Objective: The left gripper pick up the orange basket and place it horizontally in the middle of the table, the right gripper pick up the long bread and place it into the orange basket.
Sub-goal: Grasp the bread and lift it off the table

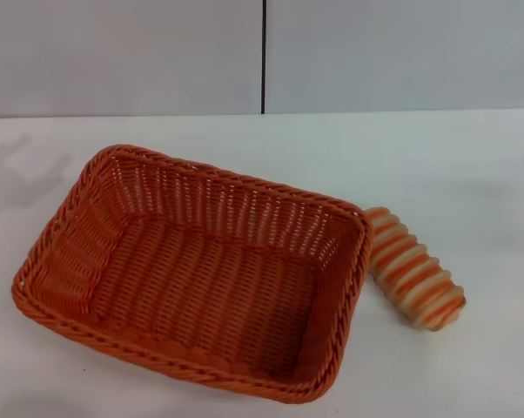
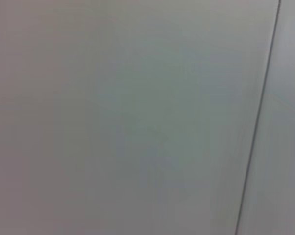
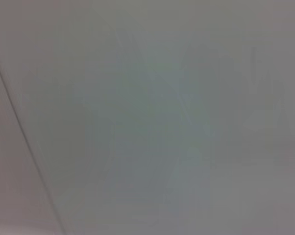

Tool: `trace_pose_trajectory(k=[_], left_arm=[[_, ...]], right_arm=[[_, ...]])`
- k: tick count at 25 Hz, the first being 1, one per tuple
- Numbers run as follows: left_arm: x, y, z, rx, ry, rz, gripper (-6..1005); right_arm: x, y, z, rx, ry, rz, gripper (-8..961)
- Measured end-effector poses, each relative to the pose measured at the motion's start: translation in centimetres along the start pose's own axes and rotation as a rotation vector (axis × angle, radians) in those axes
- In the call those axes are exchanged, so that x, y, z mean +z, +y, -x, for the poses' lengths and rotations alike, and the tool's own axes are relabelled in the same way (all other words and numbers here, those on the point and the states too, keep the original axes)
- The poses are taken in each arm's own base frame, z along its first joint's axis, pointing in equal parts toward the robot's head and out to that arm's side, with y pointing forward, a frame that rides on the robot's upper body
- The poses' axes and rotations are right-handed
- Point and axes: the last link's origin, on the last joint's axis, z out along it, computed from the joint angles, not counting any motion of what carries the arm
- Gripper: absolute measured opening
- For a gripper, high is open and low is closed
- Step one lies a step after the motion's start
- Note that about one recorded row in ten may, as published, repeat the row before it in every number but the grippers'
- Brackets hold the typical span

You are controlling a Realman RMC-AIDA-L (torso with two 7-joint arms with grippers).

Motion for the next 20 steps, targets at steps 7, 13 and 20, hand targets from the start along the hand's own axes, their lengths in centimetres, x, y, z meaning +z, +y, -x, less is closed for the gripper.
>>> trace_pose_trajectory(k=[7,13,20], left_arm=[[0.6,-0.2,3.3,0.000,0.021,-0.019,814],[0.7,-0.3,4.0,0.014,0.022,-0.030,814],[0.5,-0.3,4.6,0.028,0.024,-0.038,814]], right_arm=[[0.8,1.9,3.4,0.020,0.414,0.025,588],[1.7,4.2,4.9,0.041,0.633,0.135,589],[3.0,7.1,5.5,0.070,0.718,0.300,588]])
